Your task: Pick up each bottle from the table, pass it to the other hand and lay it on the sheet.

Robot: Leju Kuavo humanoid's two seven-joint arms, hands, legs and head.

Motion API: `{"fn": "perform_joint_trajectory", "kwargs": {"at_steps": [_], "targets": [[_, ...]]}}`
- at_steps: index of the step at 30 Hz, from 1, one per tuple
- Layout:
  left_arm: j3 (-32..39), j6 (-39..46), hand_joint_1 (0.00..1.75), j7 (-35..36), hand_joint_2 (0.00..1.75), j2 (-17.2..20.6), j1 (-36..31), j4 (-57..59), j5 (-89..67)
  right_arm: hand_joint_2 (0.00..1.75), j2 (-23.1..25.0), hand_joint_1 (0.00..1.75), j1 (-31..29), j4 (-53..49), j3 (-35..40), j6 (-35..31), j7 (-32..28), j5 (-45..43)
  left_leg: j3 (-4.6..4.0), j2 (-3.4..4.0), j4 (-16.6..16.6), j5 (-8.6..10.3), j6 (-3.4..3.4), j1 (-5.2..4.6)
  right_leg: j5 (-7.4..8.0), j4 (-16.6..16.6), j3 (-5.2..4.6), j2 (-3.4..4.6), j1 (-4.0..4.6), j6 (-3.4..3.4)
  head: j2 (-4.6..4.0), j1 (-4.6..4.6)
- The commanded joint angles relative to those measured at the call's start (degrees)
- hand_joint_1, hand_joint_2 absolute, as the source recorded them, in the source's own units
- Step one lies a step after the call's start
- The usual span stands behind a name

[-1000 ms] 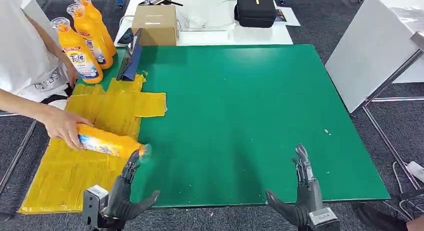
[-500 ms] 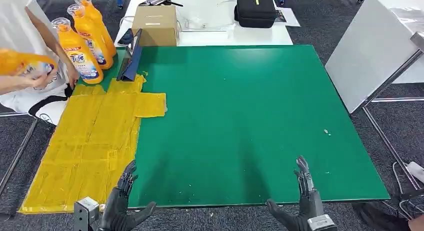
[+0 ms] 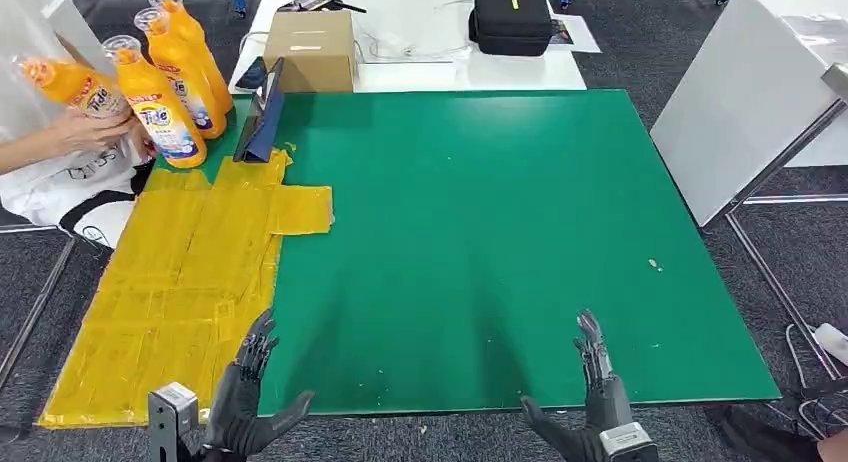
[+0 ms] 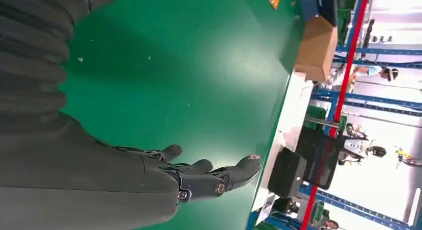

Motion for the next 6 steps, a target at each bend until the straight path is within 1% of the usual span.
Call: {"fn": "perform_joint_trajectory", "kwargs": {"at_steps": [1, 4, 6], "targets": [[-1.1, -0.2, 0.0, 0.3, 1.75, 0.2, -1.2, 3.2, 0.7, 0.0, -1.7, 0.0, -1.0, 2.1, 1.8, -1.0, 0.6, -0.4, 0.17, 0.03, -0.1, -0.03, 0.03, -0.01, -0.02, -0.1, 0.17, -0.01, 0.01, -0.07, 0.0, 0.0], [-1.1, -0.2, 0.0, 0.3, 1.75, 0.2, -1.2, 3.2, 0.7, 0.0, -1.7, 0.0, -1.0, 2.1, 1.8, -1.0, 0.6, -0.4, 0.53, 0.11, -0.2, -0.13, 0.06, 0.01, -0.08, -0.2, 0.53, 0.01, 0.06, -0.16, 0.0, 0.0], [-1.1, -0.2, 0.0, 0.3, 1.75, 0.2, -1.2, 3.2, 0.7, 0.0, -1.7, 0.0, -1.0, 2.1, 1.8, -1.0, 0.6, -0.4, 0.41, 0.07, -0.1, -0.1, 0.05, 0.01, -0.08, -0.2, 0.43, -0.02, 0.05, -0.13, 0.0, 0.0]]}}
